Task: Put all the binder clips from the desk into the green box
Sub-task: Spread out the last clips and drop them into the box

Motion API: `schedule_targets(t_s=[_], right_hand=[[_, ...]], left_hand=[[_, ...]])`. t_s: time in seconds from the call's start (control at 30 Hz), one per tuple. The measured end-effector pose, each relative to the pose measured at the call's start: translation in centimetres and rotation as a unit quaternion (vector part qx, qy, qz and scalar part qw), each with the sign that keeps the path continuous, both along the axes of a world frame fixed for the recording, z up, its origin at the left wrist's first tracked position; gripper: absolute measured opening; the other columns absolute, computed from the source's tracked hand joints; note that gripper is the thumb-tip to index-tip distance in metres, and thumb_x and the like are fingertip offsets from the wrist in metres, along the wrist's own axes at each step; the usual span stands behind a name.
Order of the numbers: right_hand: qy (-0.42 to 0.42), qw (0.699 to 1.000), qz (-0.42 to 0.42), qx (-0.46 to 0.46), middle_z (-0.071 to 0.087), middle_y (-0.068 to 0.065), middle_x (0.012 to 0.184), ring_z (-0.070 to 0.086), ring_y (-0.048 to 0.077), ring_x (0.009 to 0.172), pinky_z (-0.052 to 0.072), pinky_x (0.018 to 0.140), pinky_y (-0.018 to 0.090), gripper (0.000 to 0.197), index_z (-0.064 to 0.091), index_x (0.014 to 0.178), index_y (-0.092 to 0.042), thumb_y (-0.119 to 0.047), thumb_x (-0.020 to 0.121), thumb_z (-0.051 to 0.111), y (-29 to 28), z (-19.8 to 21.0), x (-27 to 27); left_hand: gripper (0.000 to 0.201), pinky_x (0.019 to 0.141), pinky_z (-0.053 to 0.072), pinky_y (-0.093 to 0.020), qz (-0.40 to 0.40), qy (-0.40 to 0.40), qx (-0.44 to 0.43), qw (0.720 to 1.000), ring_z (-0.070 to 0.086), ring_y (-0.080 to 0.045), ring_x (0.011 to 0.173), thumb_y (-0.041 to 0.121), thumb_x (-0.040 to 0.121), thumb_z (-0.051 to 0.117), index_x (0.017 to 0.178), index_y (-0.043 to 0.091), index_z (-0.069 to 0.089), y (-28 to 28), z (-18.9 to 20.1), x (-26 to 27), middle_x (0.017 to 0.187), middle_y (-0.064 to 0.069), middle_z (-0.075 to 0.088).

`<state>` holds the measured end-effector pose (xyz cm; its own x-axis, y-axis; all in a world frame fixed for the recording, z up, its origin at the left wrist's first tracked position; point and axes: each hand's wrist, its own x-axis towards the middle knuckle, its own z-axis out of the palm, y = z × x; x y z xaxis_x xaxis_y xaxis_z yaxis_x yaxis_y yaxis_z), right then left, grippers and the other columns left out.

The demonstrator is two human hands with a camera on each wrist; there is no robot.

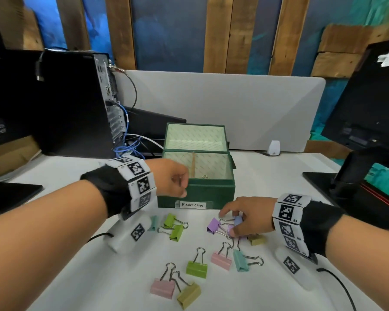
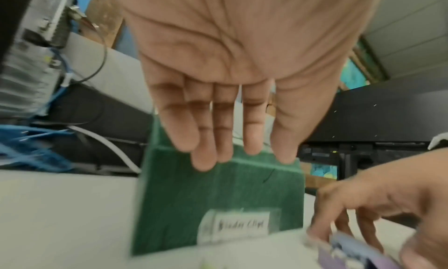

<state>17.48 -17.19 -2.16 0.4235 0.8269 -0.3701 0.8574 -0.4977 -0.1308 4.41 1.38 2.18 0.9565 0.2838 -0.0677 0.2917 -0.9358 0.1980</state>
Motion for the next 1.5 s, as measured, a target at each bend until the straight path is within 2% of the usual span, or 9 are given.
schedule_targets(t_s=[0.2, 0.33, 0.5, 0.7, 0.97, 1.13, 1.33, 1.4, 1.5], right_hand=[[-0.008, 0.999, 0.028, 0.017, 0.045, -0.001, 0.133, 0.05, 0.019, 0.118, 0.037, 0.102, 0.029, 0.046, 0.032, 0.135, -0.051, -0.047, 0.091, 0.045, 1.2, -0.3, -0.9], [-0.015, 0.999, 0.045, 0.021, 0.044, 0.002, 0.132, 0.049, 0.02, 0.12, 0.036, 0.106, 0.03, 0.042, 0.034, 0.136, -0.048, -0.032, 0.097, 0.037, 1.8, -0.4, -1.5], [-0.021, 0.999, 0.042, 0.022, 0.042, 0.0, 0.133, 0.048, 0.018, 0.12, 0.034, 0.103, 0.026, 0.039, 0.045, 0.133, -0.035, -0.023, 0.097, 0.036, 1.7, -0.4, -1.5], [-0.034, 0.998, 0.042, -0.017, 0.035, -0.008, 0.142, 0.04, 0.013, 0.127, 0.03, 0.102, 0.024, 0.053, 0.036, 0.139, -0.035, -0.035, 0.089, 0.054, 0.9, -0.3, -1.4], [-0.048, 0.998, 0.035, 0.001, 0.043, -0.004, 0.128, 0.048, 0.013, 0.103, 0.039, 0.088, 0.019, 0.054, 0.044, 0.13, -0.033, -0.031, 0.081, 0.066, 0.7, -0.6, -1.2], [-0.072, 0.997, 0.012, 0.0, 0.035, -0.008, 0.106, 0.053, 0.016, 0.095, 0.046, 0.077, 0.026, 0.048, 0.05, 0.118, -0.029, -0.032, 0.075, 0.07, 0.8, -0.9, -1.0], [-0.061, 0.998, 0.011, -0.014, 0.05, -0.005, 0.099, 0.049, 0.015, 0.086, 0.043, 0.074, 0.024, 0.024, 0.049, 0.084, -0.028, -0.029, 0.075, 0.07, 1.0, -0.9, -0.5], [-0.05, 0.999, 0.012, -0.014, 0.052, -0.007, 0.087, 0.048, 0.014, 0.079, 0.04, 0.065, 0.021, 0.029, 0.042, 0.07, -0.032, -0.027, 0.074, 0.071, 1.0, -0.7, -0.2], [-0.03, 0.999, 0.01, -0.01, 0.046, -0.012, 0.073, 0.044, 0.009, 0.068, 0.037, 0.06, 0.02, 0.032, 0.041, 0.066, -0.031, -0.023, 0.073, 0.071, 1.1, -0.3, 0.3]], left_hand=[[0.054, 0.05, 0.042, -0.01, 0.064, 0.147, 0.005, 0.987, 0.049, -0.003, 0.054, 0.033, 0.077, 0.07, 0.125, 0.04, 0.046, 1.2, -3.0, -4.1, 0.118, 0.008, 0.056], [0.07, 0.079, 0.044, -0.018, 0.045, 0.154, 0.028, 0.987, 0.055, -0.011, 0.09, 0.025, 0.079, 0.069, 0.136, 0.044, 0.034, 0.9, -4.1, -4.2, 0.126, 0.007, 0.053], [0.066, 0.087, 0.039, -0.021, 0.038, 0.151, 0.032, 0.987, 0.054, -0.016, 0.111, 0.025, 0.081, 0.066, 0.137, 0.039, 0.036, 0.7, -4.8, -3.7, 0.127, 0.004, 0.053], [0.054, 0.079, 0.039, -0.019, 0.043, 0.117, 0.025, 0.992, 0.054, -0.012, 0.097, 0.028, 0.079, 0.067, 0.129, 0.036, 0.048, 0.8, -5.5, -3.7, 0.12, 0.006, 0.056], [0.034, 0.08, 0.045, -0.021, 0.05, 0.092, 0.016, 0.994, 0.051, -0.009, 0.087, 0.036, 0.077, 0.068, 0.11, 0.031, 0.059, 1.0, -5.7, -3.7, 0.095, 0.012, 0.051], [0.031, 0.084, 0.048, -0.025, 0.037, 0.051, 0.012, 0.998, 0.053, -0.009, 0.085, 0.031, 0.077, 0.066, 0.107, 0.032, 0.058, 1.1, -5.7, -3.8, 0.099, 0.01, 0.055], [0.037, 0.069, 0.041, -0.015, -0.006, -0.002, 0.005, 1.0, 0.045, -0.007, 0.074, 0.031, 0.08, 0.064, 0.115, 0.028, 0.052, 0.6, -5.1, -4.0, 0.103, 0.009, 0.05], [0.039, 0.077, 0.045, -0.022, -0.013, -0.001, 0.002, 1.0, 0.046, -0.009, 0.079, 0.031, 0.081, 0.063, 0.118, 0.031, 0.051, 0.4, -4.9, -4.0, 0.11, 0.007, 0.051], [0.034, 0.07, 0.04, -0.016, -0.01, -0.004, 0.004, 1.0, 0.045, -0.008, 0.078, 0.031, 0.081, 0.062, 0.114, 0.031, 0.055, 0.5, -5.0, -4.2, 0.106, 0.01, 0.049]])
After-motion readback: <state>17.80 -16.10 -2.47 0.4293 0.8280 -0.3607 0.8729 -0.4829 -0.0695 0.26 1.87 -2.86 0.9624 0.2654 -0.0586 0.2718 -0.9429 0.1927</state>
